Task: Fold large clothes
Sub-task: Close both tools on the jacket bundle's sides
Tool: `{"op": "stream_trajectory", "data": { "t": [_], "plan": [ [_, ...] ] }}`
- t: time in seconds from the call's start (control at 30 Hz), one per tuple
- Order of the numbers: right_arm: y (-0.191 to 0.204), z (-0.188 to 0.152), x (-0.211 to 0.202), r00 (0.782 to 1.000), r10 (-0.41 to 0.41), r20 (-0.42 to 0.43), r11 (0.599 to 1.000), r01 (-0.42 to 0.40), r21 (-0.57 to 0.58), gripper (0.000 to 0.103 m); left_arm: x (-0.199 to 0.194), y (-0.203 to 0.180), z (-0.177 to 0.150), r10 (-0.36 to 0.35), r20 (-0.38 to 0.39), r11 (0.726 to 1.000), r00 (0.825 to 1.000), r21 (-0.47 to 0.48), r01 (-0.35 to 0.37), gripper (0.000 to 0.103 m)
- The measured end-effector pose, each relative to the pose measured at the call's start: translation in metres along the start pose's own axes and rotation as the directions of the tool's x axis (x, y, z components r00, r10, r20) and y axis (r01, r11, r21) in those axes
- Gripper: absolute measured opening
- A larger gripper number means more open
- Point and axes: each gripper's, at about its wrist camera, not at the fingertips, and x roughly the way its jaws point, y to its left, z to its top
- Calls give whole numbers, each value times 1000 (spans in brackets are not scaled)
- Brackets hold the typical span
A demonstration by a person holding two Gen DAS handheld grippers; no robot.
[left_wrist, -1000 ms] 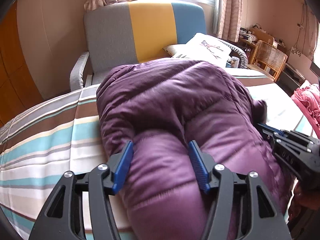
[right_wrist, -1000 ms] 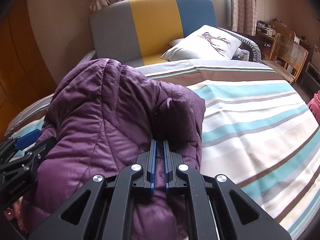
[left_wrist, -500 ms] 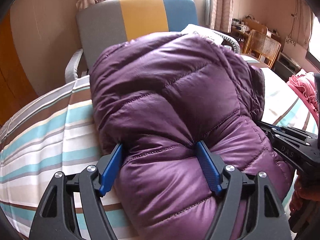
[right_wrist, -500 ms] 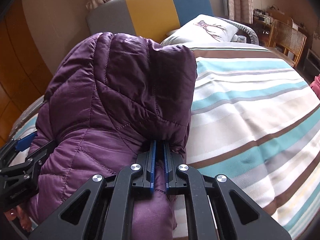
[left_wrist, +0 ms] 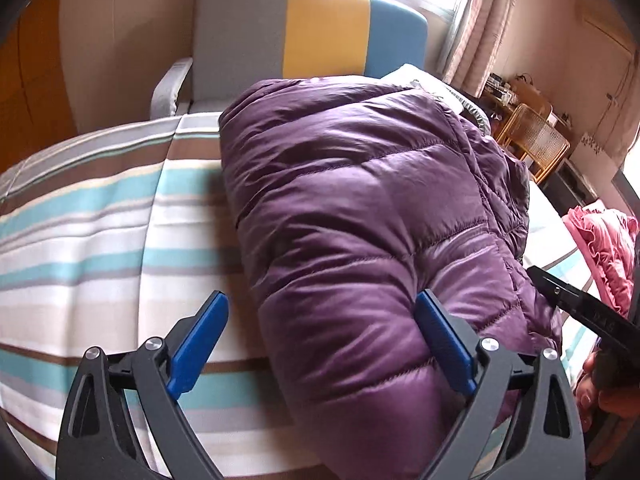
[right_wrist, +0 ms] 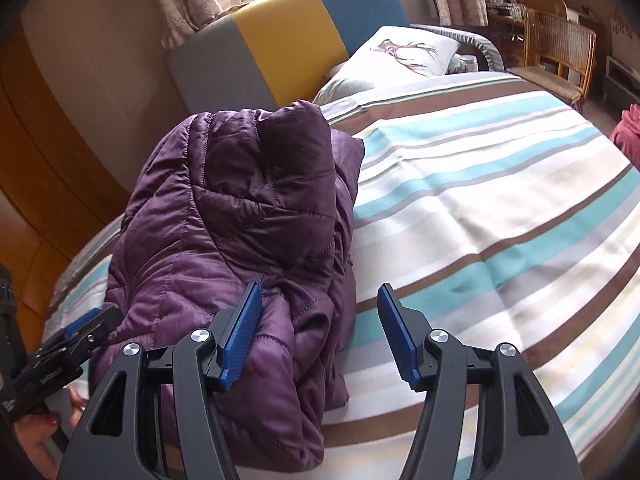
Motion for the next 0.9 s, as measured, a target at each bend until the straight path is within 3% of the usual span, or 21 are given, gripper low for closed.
{"op": "stream_trajectory", "data": {
  "t": [0.13,0.27,0.5,0.7,0.9],
  "plan": [
    [4,-3,-8,1000,3,4,1000,-3,-12,60,-6,1,-6,-2,3,1000,1000,18,2,94],
    [21,-4,-15,998,59,10,998,-59,-29,60,-11,1,-6,15,16,999,1000,36,-16,94],
    [24,8,25,997,-3,-71,999,-1,-50,60,-18,12,-4,24,49,1000,999,-7,-24,95],
    [7,16,35,994,34,-101,999,-35,-12,60,-7,18,-1,-42,9,999,999,-27,42,94],
    [12,38,38,988,27,-150,995,-41,-91,67,9,17,13,-70,-48,998,996,-9,69,97]
  ]
}}
